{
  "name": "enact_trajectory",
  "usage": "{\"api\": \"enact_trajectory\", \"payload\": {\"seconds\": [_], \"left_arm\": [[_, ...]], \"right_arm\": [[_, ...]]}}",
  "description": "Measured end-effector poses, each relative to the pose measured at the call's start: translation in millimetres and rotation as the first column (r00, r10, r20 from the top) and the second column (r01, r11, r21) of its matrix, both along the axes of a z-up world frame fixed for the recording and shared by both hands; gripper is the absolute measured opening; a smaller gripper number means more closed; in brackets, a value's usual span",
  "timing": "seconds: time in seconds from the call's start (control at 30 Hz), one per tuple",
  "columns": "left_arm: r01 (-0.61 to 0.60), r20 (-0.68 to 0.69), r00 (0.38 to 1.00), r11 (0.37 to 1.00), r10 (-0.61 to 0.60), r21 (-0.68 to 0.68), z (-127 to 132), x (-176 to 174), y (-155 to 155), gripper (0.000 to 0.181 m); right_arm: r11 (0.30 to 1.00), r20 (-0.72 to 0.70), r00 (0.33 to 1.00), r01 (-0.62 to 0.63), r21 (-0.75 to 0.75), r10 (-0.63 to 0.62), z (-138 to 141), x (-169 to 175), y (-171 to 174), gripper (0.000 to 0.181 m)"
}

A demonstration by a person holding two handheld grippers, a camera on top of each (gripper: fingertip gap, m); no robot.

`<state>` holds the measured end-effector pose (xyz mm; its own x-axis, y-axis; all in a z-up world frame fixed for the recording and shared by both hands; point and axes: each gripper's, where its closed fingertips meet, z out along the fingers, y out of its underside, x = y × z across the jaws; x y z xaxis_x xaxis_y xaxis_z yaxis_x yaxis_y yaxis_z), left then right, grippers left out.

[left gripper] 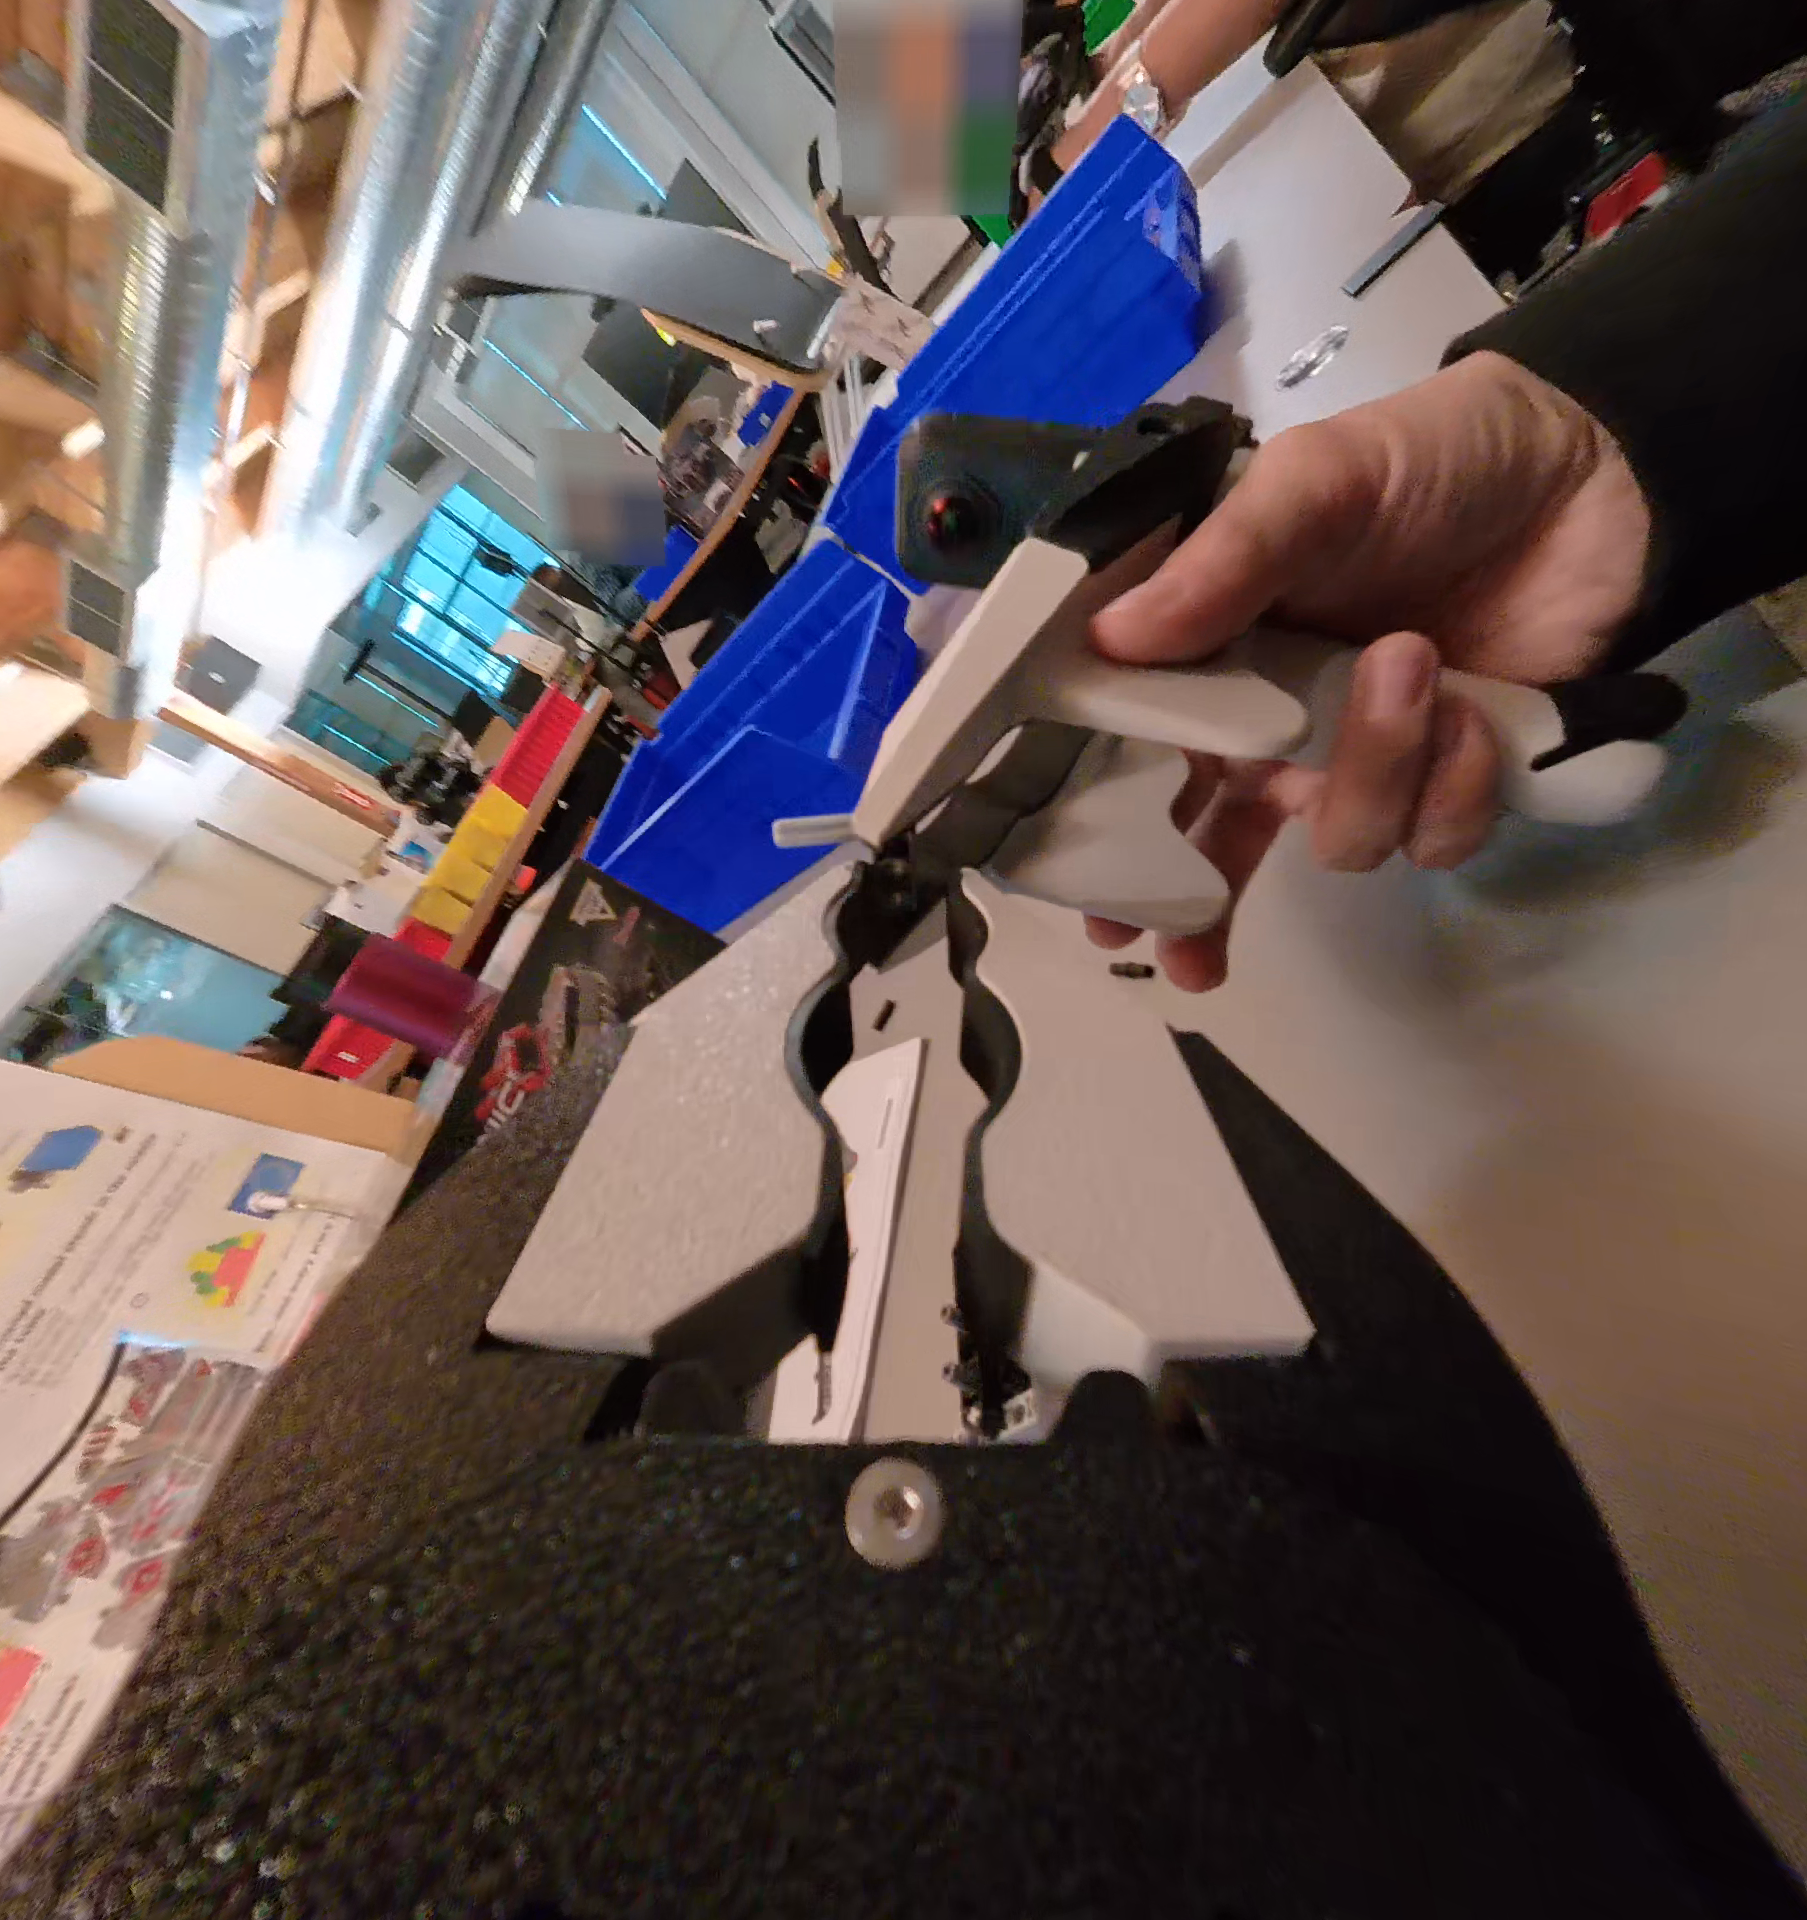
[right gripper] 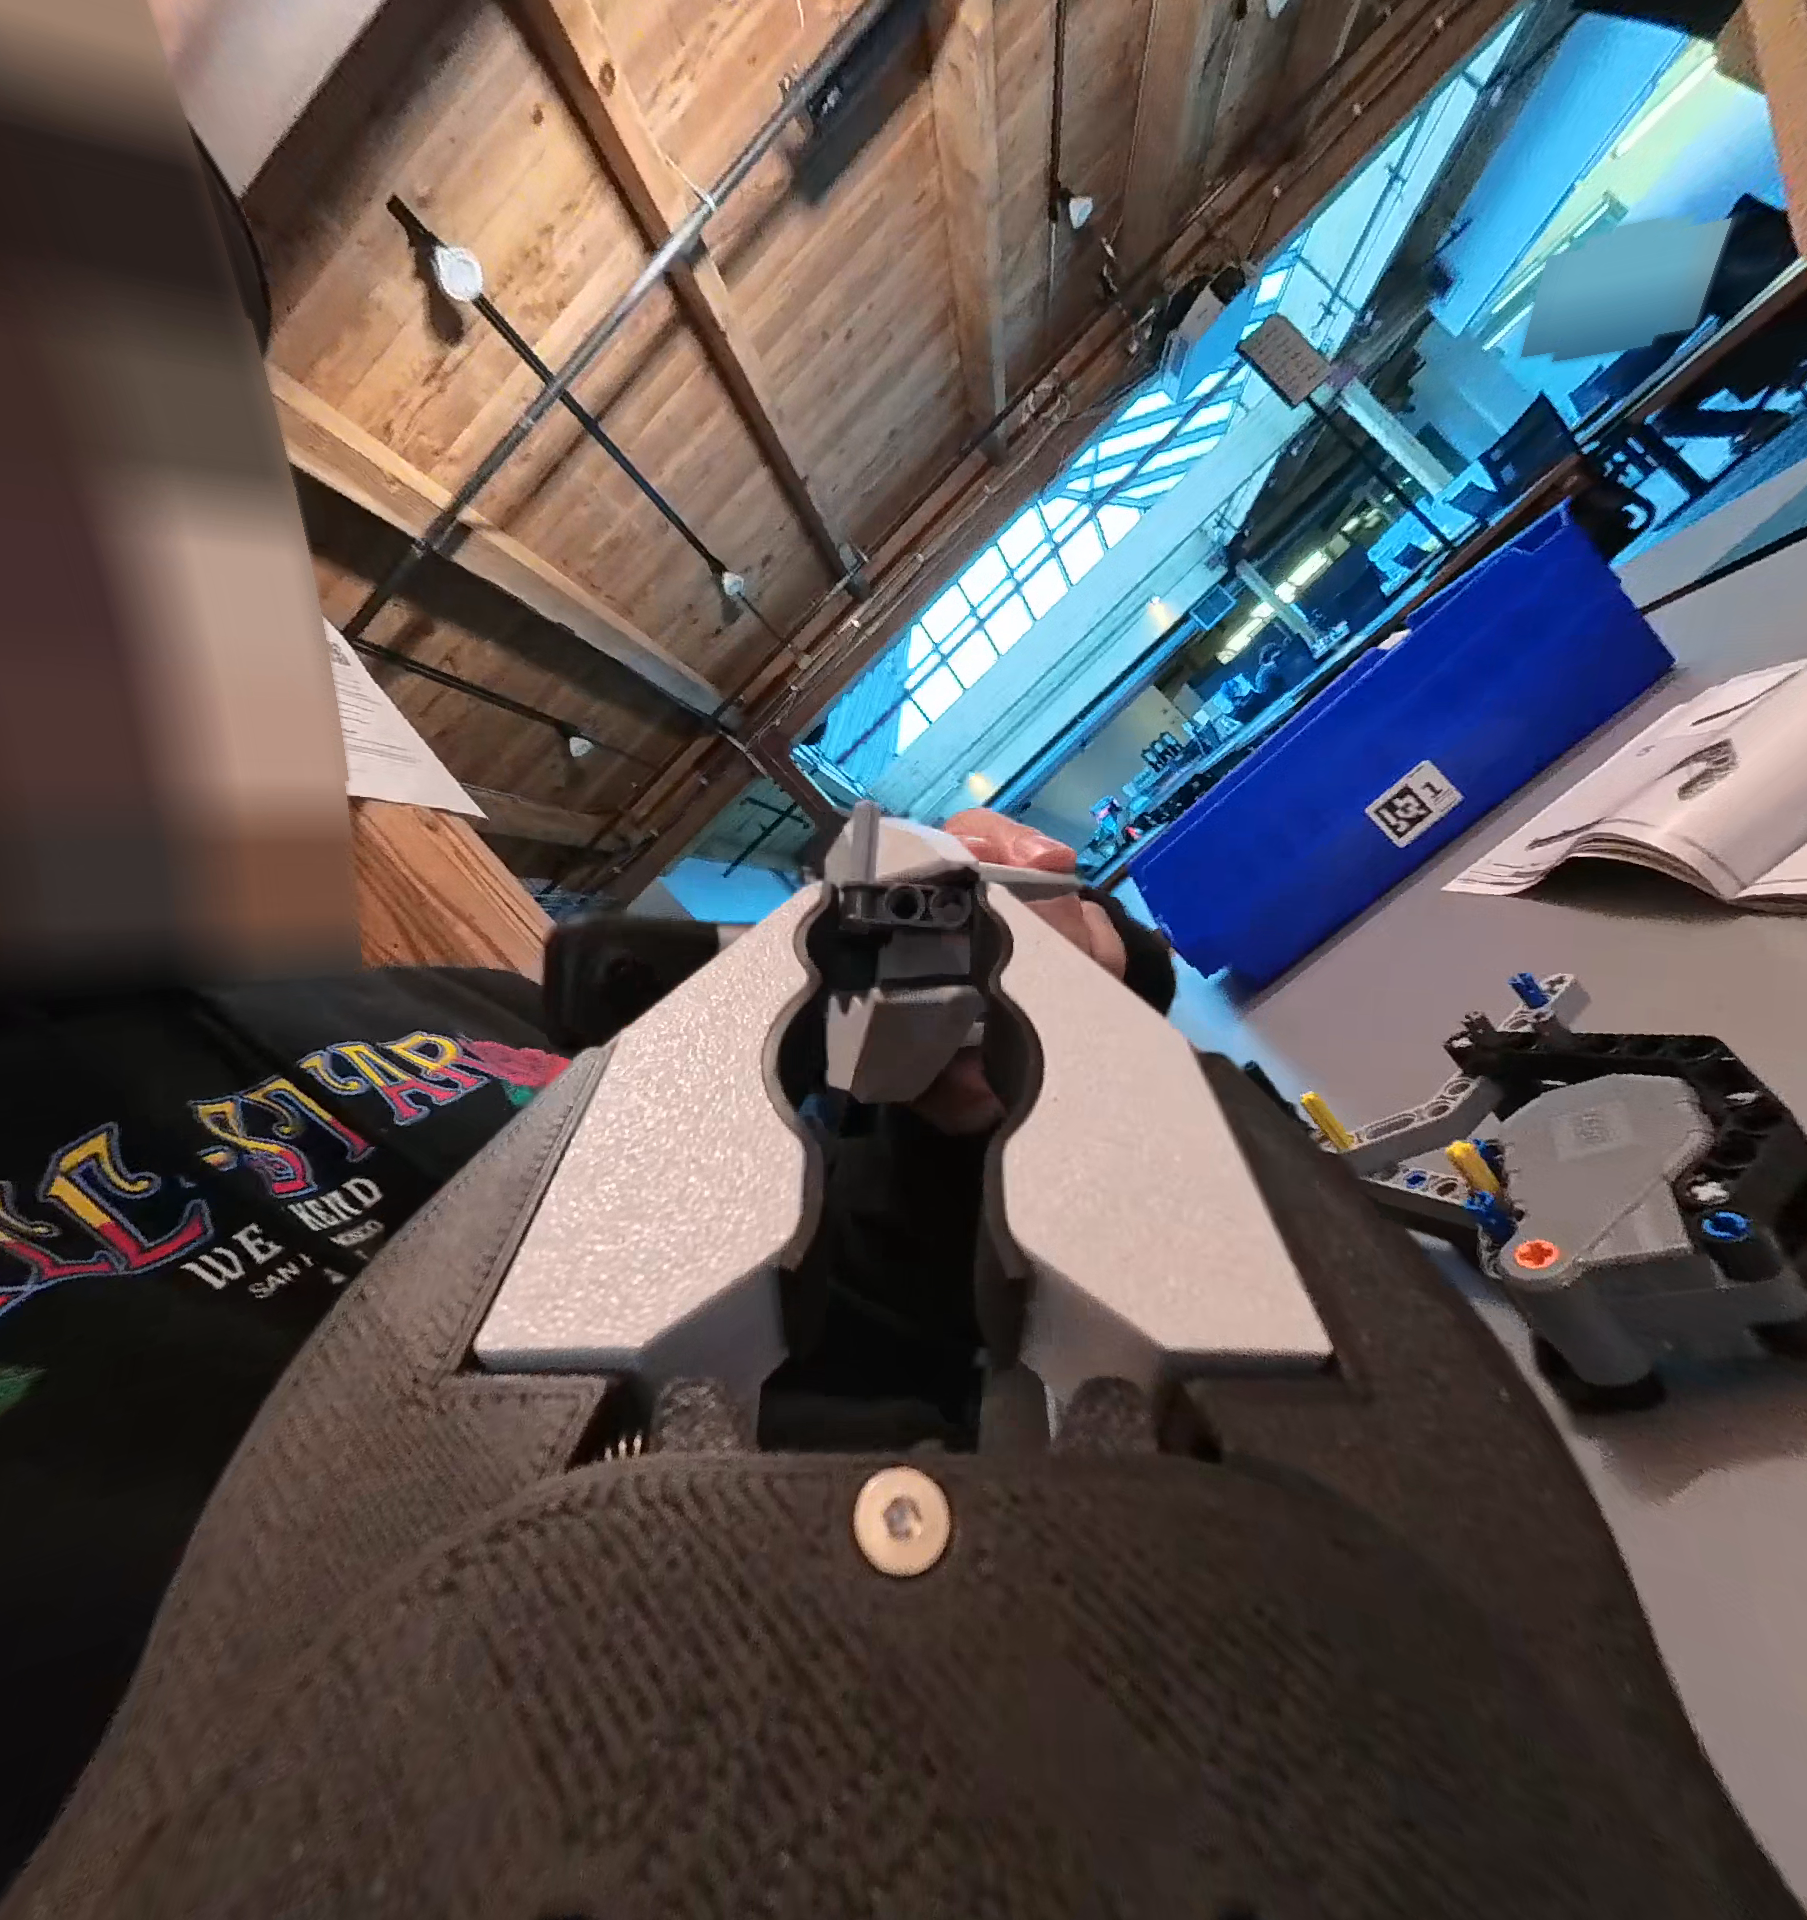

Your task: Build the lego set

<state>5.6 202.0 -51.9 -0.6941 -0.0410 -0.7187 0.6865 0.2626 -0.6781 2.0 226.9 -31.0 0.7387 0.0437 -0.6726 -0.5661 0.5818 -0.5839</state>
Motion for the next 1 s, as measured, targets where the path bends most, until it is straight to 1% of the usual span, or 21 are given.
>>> {"api": "enact_trajectory", "payload": {"seconds": [0.07, 0.1, 0.13, 0.17, 0.2, 0.23, 0.27, 0.33, 0.37, 0.43, 0.47, 0.53, 0.57, 0.6, 0.63, 0.7, 0.77, 0.8, 0.87, 0.93, 1.0], "left_arm": [[-0.016, -0.008, 1.0, 0.999, 0.017, 0.05, -6, 3, 0, 0.009], [-0.042, -0.008, 0.999, 0.994, 0.043, 0.098, -11, 7, 1, 0.004], [-0.063, -0.009, 0.998, 0.985, 0.065, 0.158, -18, 12, 4, 0.004], [-0.071, -0.022, 0.997, 0.971, 0.078, 0.227, -27, 14, 6, 0.005], [-0.079, -0.04, 0.995, 0.958, 0.093, 0.276, -34, 16, 8, 0.005], [-0.078, -0.055, 0.994, 0.951, 0.099, 0.299, -37, 16, 9, 0.005], [-0.07, -0.073, 0.993, 0.946, 0.098, 0.317, -41, 16, 9, 0.005], [-0.073, -0.106, 0.987, 0.924, 0.121, 0.376, -49, 17, 11, 0.004], [-0.091, -0.11, 0.983, 0.913, 0.146, 0.398, -51, 20, 12, 0.004], [-0.118, -0.119, 0.975, 0.893, 0.187, 0.434, -53, 24, 14, 0.004], [-0.132, -0.119, 0.972, 0.89, 0.203, 0.436, -53, 26, 14, 0.003], [-0.168, -0.094, 0.969, 0.886, 0.23, 0.432, -50, 30, 14, 0.004], [-0.189, -0.063, 0.969, 0.884, 0.238, 0.428, -48, 32, 13, 0.004], [-0.205, -0.027, 0.971, 0.882, 0.238, 0.425, -47, 32, 12, 0.004], [-0.217, 0.008, 0.972, 0.88, 0.236, 0.423, -47, 32, 10, 0.005], [-0.258, 0.088, 0.966, 0.873, 0.243, 0.414, -45, 33, 8, 0.005], [-0.288, 0.153, 0.957, 0.861, 0.245, 0.419, -47, 34, 7, 0.005], [-0.291, 0.166, 0.956, 0.868, 0.243, 0.403, -46, 33, 5, 0.005], [-0.293, 0.165, 0.955, 0.871, 0.247, 0.394, -46, 32, 4, 0.005], [-0.305, 0.177, 0.95, 0.88, 0.256, 0.366, -42, 33, 2, 0.005], [-0.304, 0.182, 0.95, 0.88, 0.252, 0.366, -42, 32, 1, 0.005]], "right_arm": [[0.996, 0.032, 0.999, 0.033, -0.081, -0.03, -5, 2, 1, 0.023], [0.988, 0.065, 0.997, 0.056, -0.143, -0.047, -8, 2, 2, 0.027], [0.968, 0.104, 0.992, 0.094, -0.234, -0.071, -14, 3, 3, 0.034], [0.92, 0.162, 0.979, 0.174, -0.351, -0.123, -23, 8, 1, 0.041], [0.849, 0.251, 0.95, 0.283, -0.447, -0.185, -28, 14, -4, 0.044], [0.775, 0.343, 0.913, 0.379, -0.506, -0.223, -29, 16, -10, 0.046], [0.721, 0.414, 0.882, 0.437, -0.537, -0.226, -28, 16, -12, 0.046], [0.657, 0.499, 0.843, 0.495, -0.569, -0.203, -25, 13, -11, 0.041], [0.626, 0.542, 0.818, 0.527, -0.574, -0.191, -24, 12, -10, 0.033], [0.564, 0.639, 0.759, 0.584, -0.584, -0.125, -24, 6, -5, 0.021], [0.513, 0.672, 0.735, 0.612, -0.602, -0.088, -28, 5, -5, 0.02], [0.395, 0.692, 0.72, 0.651, -0.649, -0.051, -38, 11, -10, 0.018], [0.372, 0.671, 0.74, 0.636, -0.676, -0.047, -42, 13, -10, 0.022], [0.39, 0.637, 0.767, 0.611, -0.689, -0.077, -43, 15, -9, 0.028], [0.439, 0.594, 0.795, 0.58, -0.686, -0.124, -41, 16, -6, 0.03], [0.549, 0.508, 0.834, 0.534, -0.643, -0.216, -33, 19, -4, 0.023], [0.603, 0.405, 0.874, 0.481, -0.637, -0.268, -36, 24, -6, 0.014], [0.61, 0.369, 0.885, 0.464, -0.642, -0.284, -39, 26, -8, 0.009], [0.611, 0.348, 0.896, 0.443, -0.656, -0.276, -43, 26, -10, 0.006], [0.599, 0.329, 0.9, 0.435, -0.672, -0.285, -46, 28, -13, 0.013], [0.574, 0.328, 0.895, 0.446, -0.687, -0.303, -49, 31, -18, 0.025]]}}
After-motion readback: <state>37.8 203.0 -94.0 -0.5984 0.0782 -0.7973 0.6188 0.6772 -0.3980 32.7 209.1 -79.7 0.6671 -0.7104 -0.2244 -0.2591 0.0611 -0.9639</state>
